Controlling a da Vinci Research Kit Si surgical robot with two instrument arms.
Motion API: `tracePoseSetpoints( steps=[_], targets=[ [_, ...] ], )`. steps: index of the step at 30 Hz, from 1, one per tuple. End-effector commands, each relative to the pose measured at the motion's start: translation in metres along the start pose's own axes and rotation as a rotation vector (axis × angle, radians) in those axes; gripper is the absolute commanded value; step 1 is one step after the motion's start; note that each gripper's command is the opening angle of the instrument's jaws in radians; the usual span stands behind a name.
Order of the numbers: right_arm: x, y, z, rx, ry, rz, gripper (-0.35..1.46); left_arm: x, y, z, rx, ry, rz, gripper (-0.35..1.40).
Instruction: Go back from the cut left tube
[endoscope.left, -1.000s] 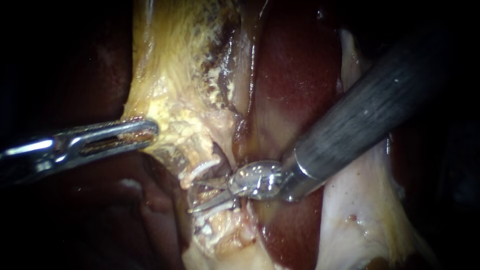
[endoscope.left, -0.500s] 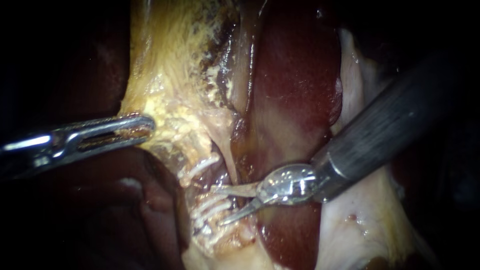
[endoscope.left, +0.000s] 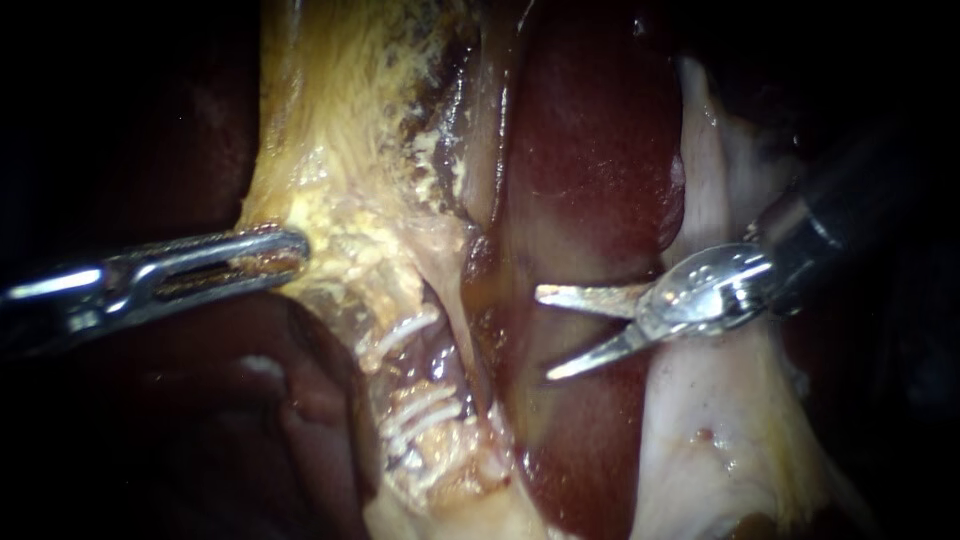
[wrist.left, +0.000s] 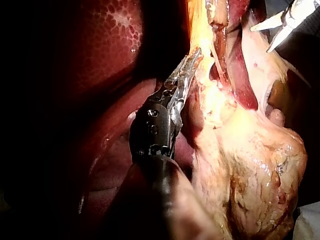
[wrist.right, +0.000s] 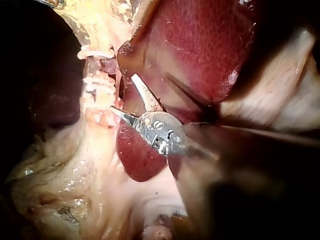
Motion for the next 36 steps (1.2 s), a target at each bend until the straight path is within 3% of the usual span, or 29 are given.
tracePoseSetpoints(
  steps=[1,5,12,18,24,36],
  targets=[
    [0.0000,0.0001,-0.0001,0.001,0.013,0.001,1.43,0.0000,0.0002,0.0002,0.000,0.000,0.000,-0.35],
    [-0.0001,0.0001,0.0001,0.013,0.042,0.001,1.43,0.0002,0.0013,0.0021,-0.004,-0.005,0.008,-0.35],
    [-0.0007,0.0001,0.0005,0.019,0.045,-0.002,1.43,0.0015,0.0033,0.0072,-0.018,0.018,-0.003,-0.35],
    [-0.0007,0.0001,0.0006,0.019,0.045,-0.002,1.43,0.0009,0.0040,0.0106,-0.012,0.023,-0.002,-0.35],
    [-0.0005,0.0002,0.0005,0.016,0.050,-0.006,1.43,0.0004,0.0037,0.0117,-0.006,0.027,-0.004,-0.35],
    [-0.0006,0.0003,0.0004,0.016,0.051,-0.006,1.43,0.0004,0.0037,0.0116,-0.006,0.027,-0.004,-0.35]
  ],
)
